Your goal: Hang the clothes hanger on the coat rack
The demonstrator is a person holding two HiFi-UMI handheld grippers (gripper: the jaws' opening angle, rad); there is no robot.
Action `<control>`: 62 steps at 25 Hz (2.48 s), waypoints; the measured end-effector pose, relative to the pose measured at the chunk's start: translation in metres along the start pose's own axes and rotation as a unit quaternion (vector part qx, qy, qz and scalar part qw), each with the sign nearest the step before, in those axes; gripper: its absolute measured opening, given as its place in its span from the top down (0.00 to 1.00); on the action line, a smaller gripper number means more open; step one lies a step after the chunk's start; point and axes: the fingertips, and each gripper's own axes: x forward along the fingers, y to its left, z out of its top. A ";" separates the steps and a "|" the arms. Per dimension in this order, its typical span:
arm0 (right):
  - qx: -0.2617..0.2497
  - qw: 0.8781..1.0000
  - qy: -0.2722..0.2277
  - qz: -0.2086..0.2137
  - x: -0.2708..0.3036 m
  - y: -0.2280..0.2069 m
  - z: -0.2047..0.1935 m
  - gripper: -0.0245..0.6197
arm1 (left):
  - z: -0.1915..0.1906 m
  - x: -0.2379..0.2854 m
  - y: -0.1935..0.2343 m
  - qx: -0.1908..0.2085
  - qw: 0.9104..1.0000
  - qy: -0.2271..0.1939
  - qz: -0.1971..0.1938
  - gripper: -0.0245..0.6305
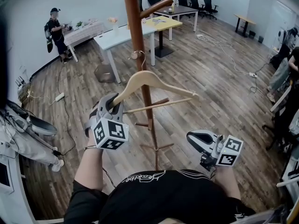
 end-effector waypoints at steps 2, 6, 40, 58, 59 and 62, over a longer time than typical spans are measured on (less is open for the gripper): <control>0.001 1.000 -0.003 -0.006 -0.005 0.001 0.000 0.90 | 0.000 0.001 -0.001 0.001 1.000 -0.004 -0.003 0.89; 0.000 1.000 -0.006 -0.021 -0.013 0.007 -0.002 0.90 | -0.002 0.004 -0.003 0.013 1.000 -0.012 -0.010 0.87; 0.006 0.998 0.000 -0.056 0.073 0.211 -0.072 0.90 | -0.015 -0.266 -0.120 -0.498 0.729 -0.228 -0.411 0.95; 0.024 0.995 -0.032 -0.091 0.070 0.314 -0.113 0.90 | -0.037 -0.383 -0.136 -0.439 0.731 -0.273 -0.445 0.95; 0.024 0.995 -0.032 -0.094 0.070 0.316 -0.116 0.90 | -0.039 -0.385 -0.137 -0.441 0.731 -0.274 -0.444 0.95; 0.029 0.994 -0.032 -0.099 0.069 0.320 -0.122 0.90 | -0.043 -0.388 -0.137 -0.460 0.718 -0.271 -0.448 0.95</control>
